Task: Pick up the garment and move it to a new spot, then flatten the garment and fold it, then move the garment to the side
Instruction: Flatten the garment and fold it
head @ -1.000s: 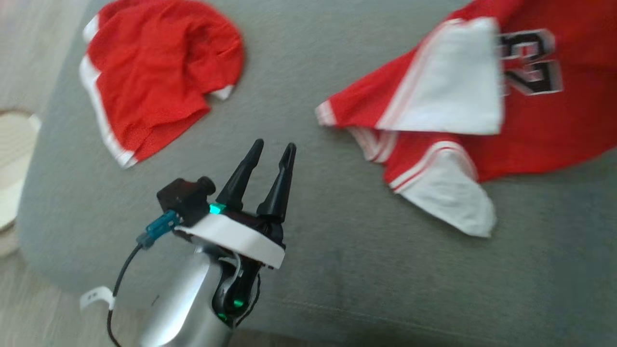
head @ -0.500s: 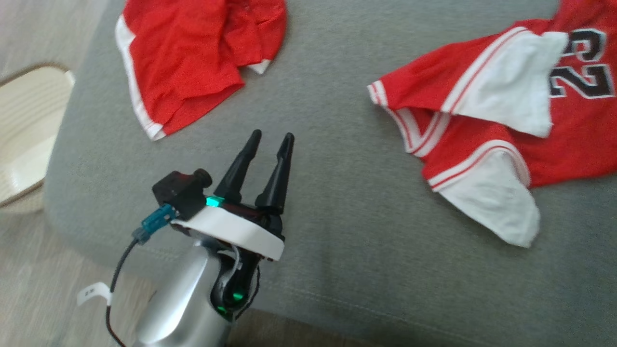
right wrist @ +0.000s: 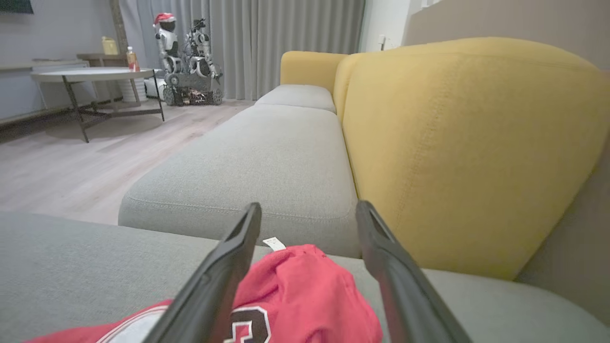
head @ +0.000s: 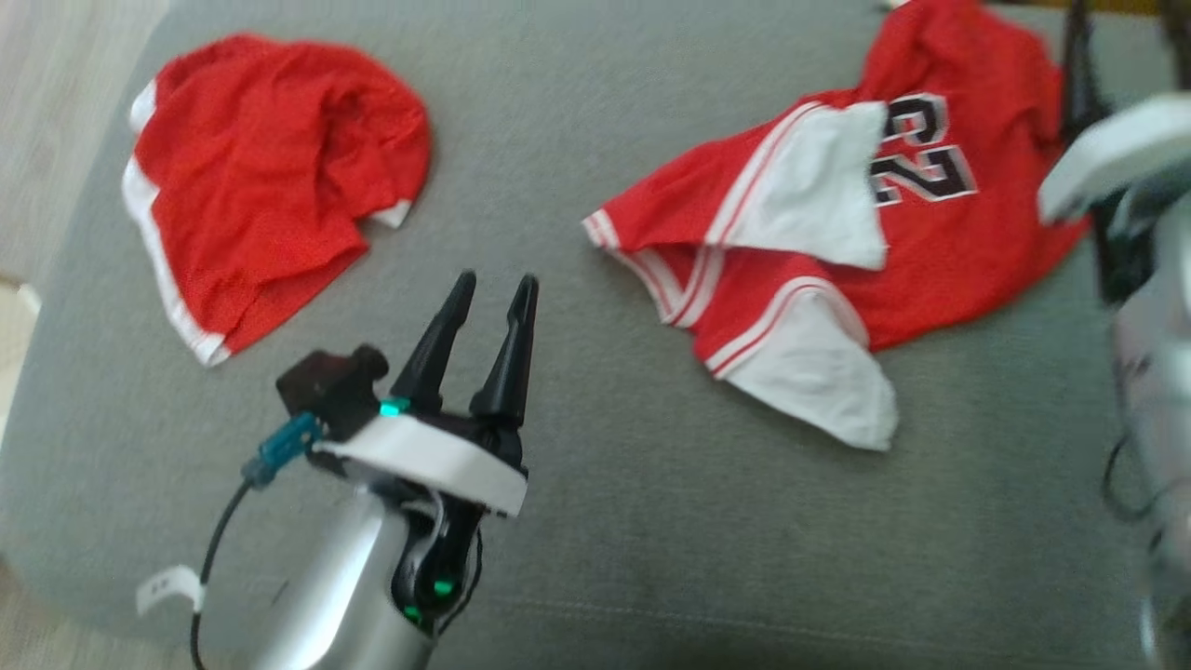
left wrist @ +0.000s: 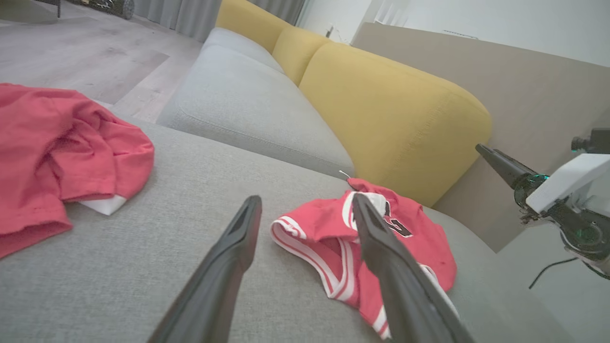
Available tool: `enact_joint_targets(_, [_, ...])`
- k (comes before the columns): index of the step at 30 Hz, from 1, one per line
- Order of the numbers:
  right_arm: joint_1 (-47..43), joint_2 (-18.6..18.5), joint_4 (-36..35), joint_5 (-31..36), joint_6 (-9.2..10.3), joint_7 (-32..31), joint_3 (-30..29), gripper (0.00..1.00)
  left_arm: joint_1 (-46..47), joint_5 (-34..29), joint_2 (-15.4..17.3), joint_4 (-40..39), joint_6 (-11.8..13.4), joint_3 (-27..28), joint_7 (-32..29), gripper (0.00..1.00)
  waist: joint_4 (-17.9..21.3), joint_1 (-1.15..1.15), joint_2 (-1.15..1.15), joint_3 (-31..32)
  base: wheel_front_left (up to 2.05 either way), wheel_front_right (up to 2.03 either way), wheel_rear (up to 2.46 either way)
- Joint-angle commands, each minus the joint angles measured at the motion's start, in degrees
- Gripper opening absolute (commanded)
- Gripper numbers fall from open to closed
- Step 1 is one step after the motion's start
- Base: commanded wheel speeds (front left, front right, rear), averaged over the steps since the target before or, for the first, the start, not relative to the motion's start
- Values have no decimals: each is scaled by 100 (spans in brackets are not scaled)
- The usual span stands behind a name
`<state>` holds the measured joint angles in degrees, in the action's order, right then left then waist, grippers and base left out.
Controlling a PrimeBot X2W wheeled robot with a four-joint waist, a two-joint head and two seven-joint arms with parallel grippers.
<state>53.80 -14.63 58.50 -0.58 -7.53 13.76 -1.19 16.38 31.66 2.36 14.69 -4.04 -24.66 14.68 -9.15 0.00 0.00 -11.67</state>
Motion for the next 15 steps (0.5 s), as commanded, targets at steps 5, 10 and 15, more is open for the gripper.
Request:
enact_joint_targets(5, [-1121, 229, -1095, -463, 4, 118, 229, 100, -165, -21, 52, -58, -14, 263, 32, 100, 536, 0, 0, 573, 0, 0, 0])
enact_joint_targets(10, [-2489, 527, -2394, -732, 4, 122, -25, 100, -347, 31, 52, 143, 3, 282, 32, 100, 777, 0, 0, 758, 0, 0, 0])
enact_joint_targets(15, [-3522, 926, -3435, -693, 4, 123, -227, 100, -396, -16, 52, 447, 90, 358, 32, 100, 1038, 0, 0, 772, 0, 0, 0])
